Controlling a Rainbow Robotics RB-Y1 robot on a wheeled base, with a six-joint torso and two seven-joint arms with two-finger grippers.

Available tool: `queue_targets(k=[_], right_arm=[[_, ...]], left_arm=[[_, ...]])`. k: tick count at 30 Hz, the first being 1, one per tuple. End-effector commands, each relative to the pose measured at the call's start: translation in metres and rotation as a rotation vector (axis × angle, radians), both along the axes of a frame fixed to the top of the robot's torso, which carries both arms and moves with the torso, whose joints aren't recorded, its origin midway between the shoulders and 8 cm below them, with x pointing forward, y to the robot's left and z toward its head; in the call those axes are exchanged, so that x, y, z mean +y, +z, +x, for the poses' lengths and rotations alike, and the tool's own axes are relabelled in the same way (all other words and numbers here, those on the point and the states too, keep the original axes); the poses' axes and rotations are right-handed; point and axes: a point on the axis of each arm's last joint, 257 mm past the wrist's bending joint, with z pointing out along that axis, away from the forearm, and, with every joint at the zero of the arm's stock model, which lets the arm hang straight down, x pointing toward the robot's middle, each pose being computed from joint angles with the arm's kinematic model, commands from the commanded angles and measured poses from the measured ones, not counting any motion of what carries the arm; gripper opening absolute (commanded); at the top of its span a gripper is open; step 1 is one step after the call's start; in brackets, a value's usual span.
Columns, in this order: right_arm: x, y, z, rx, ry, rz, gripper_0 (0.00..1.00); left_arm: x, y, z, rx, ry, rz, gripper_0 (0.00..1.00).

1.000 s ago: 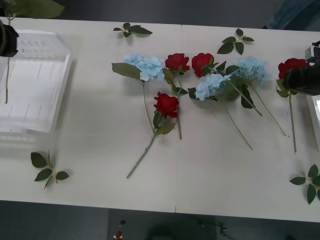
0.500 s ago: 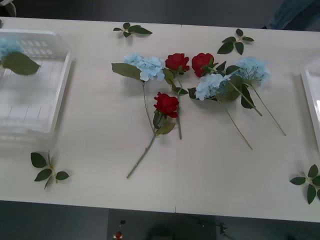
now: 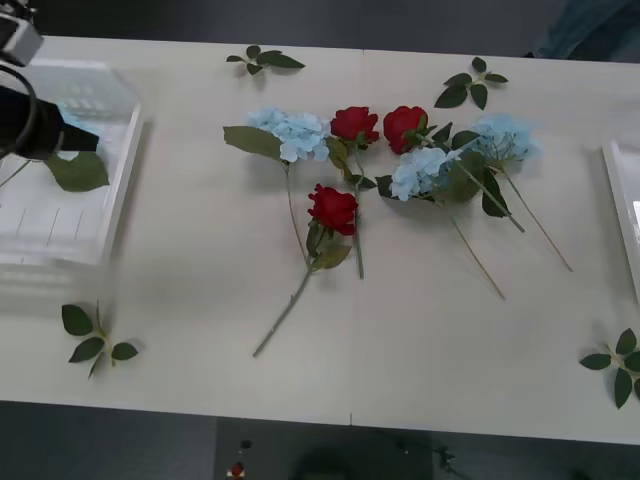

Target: Put the red flowers into the right box and the blue flowers into the left box

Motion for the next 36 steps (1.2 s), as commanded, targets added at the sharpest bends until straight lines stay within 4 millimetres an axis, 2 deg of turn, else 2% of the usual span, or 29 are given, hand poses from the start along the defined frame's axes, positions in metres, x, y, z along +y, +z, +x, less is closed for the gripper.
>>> queue_targets(k=[1,2,3,4,5,6,9,10,11,14,19,22,24,28,31,34,36], right_arm=[[-0.010,0.021,0.002,-0.034,-0.017,-0.019,0.12],[-0.010,0.020,0.002,-0.033,-0.019,-0.018,0.29],[-0.011,0.020,0.001,-0.035,-0.022,-0.018,0.60],[-0.011,0.019,0.002,-0.037,-0.022,-0.017,0.74],[-0.010,0.019,0.002,-0.036,-0.019,-0.019,0.95],[-0.010,0.019,0.002,-0.036,-0.018,-0.020,1.00],[-0.010,0.019,0.003,-0.038,-0.015,-0.021,1.00],[-0.009,0.019,0.004,-0.038,-0.013,-0.021,1.00],[-0.008,0.019,0.005,-0.042,-0.010,-0.023,1.00],[-0.003,0.018,0.010,-0.055,0.000,-0.020,1.00],[0.002,0.017,0.013,-0.067,0.005,-0.004,1.00],[0.012,0.012,0.015,-0.083,0.017,0.049,1.00],[0.019,0.008,0.014,-0.088,0.029,0.082,1.00],[0.046,0.001,0.013,-0.111,0.073,0.182,1.00],[0.083,-0.016,0.009,-0.114,0.135,0.272,1.00],[0.122,-0.024,0.008,-0.112,0.213,0.314,1.00],[0.156,-0.028,0.008,-0.100,0.288,0.320,1.00]], left_arm=[[-0.062,0.003,0.018,0.001,0.007,-0.041,1.00],[-0.073,-0.001,0.020,0.006,0.005,-0.039,1.00],[-0.089,-0.007,0.022,0.014,-0.001,-0.037,1.00],[-0.095,-0.011,0.023,0.018,-0.001,-0.034,1.00],[-0.112,-0.019,0.025,0.024,-0.009,-0.027,1.00],[-0.123,-0.025,0.025,0.030,-0.011,-0.026,1.00],[-0.164,-0.048,0.026,0.045,-0.021,-0.025,1.00],[-0.170,-0.052,0.027,0.046,-0.021,-0.021,1.00],[-0.187,-0.063,0.029,0.045,-0.030,0.000,1.00],[-0.220,-0.083,0.036,0.047,-0.029,0.027,1.00],[-0.252,-0.098,0.058,0.003,0.010,0.026,1.00],[-0.260,-0.105,0.073,-0.044,0.028,0.008,1.00],[-0.258,-0.108,0.082,-0.068,0.043,0.002,1.00],[-0.248,-0.115,0.099,-0.117,0.064,-0.007,1.00],[-0.232,-0.124,0.110,-0.150,0.091,0.021,1.00],[-0.226,-0.136,0.114,-0.145,0.103,0.022,1.00],[-0.224,-0.142,0.115,-0.147,0.099,0.029,1.00]])
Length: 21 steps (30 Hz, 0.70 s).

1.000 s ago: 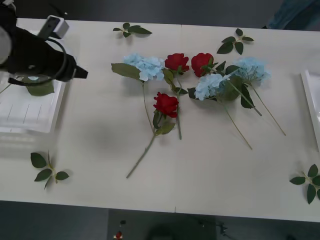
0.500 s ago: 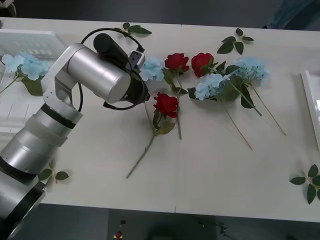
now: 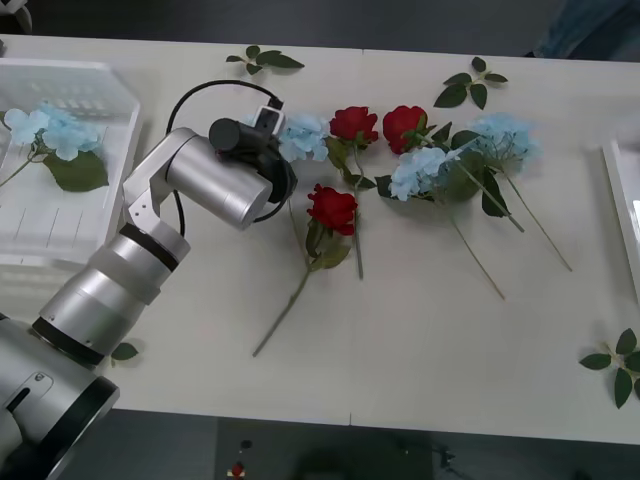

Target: Put the red flowers into the right box and the blue flowers into the left box

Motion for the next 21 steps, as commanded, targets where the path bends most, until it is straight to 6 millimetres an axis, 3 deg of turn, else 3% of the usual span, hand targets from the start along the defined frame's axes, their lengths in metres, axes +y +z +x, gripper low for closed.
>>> queue_targets(k=[1,5,12,16,21], right_arm=[[0.042,0.015,-0.002,-0.028,0.105,-0.012,1.00],[0.099,0.006,-0.010,-0.019,0.223,0.004,1.00],[0.170,-0.017,-0.023,-0.006,0.347,0.056,1.00],[0.190,-0.027,-0.022,-0.008,0.372,0.081,1.00],[0.196,-0.046,-0.017,0.022,0.356,0.110,1.00]], left_arm=[[0.008,0.014,0.014,-0.045,0.024,-0.021,1.00],[0.003,0.009,0.011,-0.038,0.012,-0.011,1.00],[-0.014,0.005,0.005,-0.030,-0.016,-0.010,1.00],[-0.021,0.004,0.003,-0.029,-0.028,-0.009,1.00],[-0.032,0.001,-0.001,-0.025,-0.039,-0.013,1.00]])
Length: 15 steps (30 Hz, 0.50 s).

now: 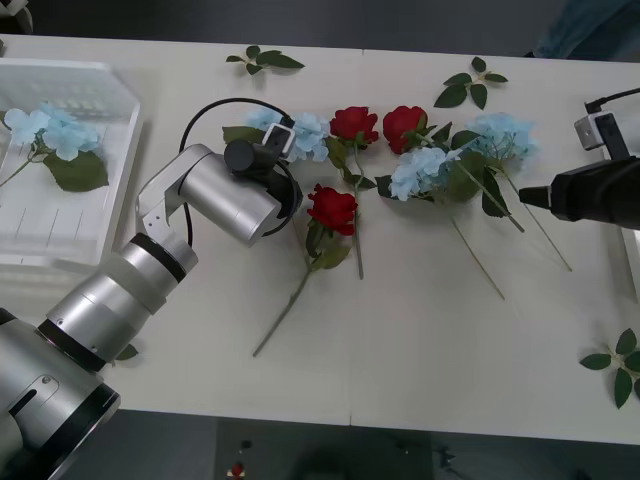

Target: Put the red flowers into the right box and the blue flowers into the left box

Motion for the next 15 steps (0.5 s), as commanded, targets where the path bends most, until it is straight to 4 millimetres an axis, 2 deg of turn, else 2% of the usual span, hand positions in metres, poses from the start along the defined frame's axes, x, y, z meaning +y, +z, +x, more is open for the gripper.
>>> queue_targets(k=[1,5,10,13,14,15], right_arm=[[0.002,0.003,0.015,0.002,-0.028,0.027,1.00],[0.004,-0.002,0.029,0.006,-0.033,0.012,1.00],[0.010,-0.017,0.054,0.010,-0.059,0.004,1.00],[0.010,-0.023,0.068,0.008,-0.079,-0.007,1.00],[0.009,-0.025,0.070,0.009,-0.083,-0.010,1.00],[0.013,-0.028,0.076,0.010,-0.084,-0.015,1.00]], left_arm=[[-0.023,0.025,0.007,-0.040,0.004,-0.060,1.00],[-0.027,0.015,0.006,-0.030,0.005,-0.061,0.98],[-0.028,0.000,0.007,-0.029,-0.002,-0.055,0.98],[-0.029,-0.003,0.006,-0.033,-0.009,-0.038,0.97],[-0.029,-0.004,0.005,-0.032,-0.009,-0.036,0.92],[-0.029,-0.003,0.005,-0.034,-0.009,-0.033,0.72]])
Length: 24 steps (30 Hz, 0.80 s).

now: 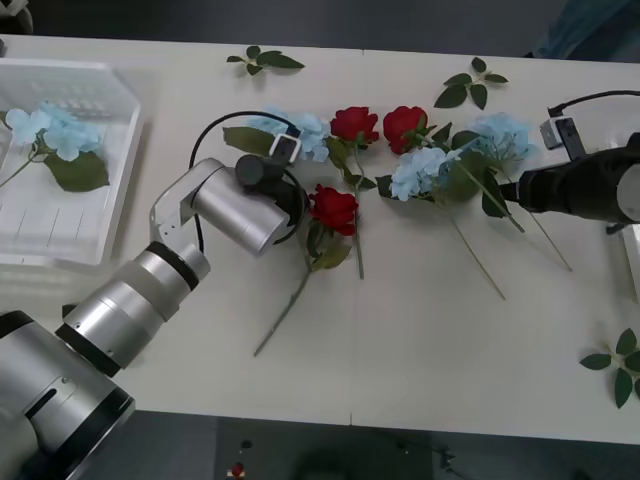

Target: Put the red flowers into the right box and the blue flowers into the left box

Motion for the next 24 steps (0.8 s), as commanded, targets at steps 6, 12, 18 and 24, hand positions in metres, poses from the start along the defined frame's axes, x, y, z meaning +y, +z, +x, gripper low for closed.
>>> queue_targets(k=[6,12,18,24], right_arm=[[0.019,0.002,0.035,-0.027,-0.024,0.001,1.00],[0.023,-0.007,0.043,-0.028,-0.042,0.001,1.00],[0.023,-0.010,0.045,-0.026,-0.048,-0.003,0.61],[0.023,-0.011,0.045,-0.025,-0.054,0.001,0.00]], left_arm=[[-0.014,0.017,0.006,-0.040,-0.011,0.004,0.00],[-0.002,0.030,0.016,-0.098,-0.001,0.017,0.00],[0.035,0.079,0.020,-0.232,-0.013,-0.002,0.00],[0.089,0.157,-0.004,-0.358,-0.017,-0.044,0.00]])
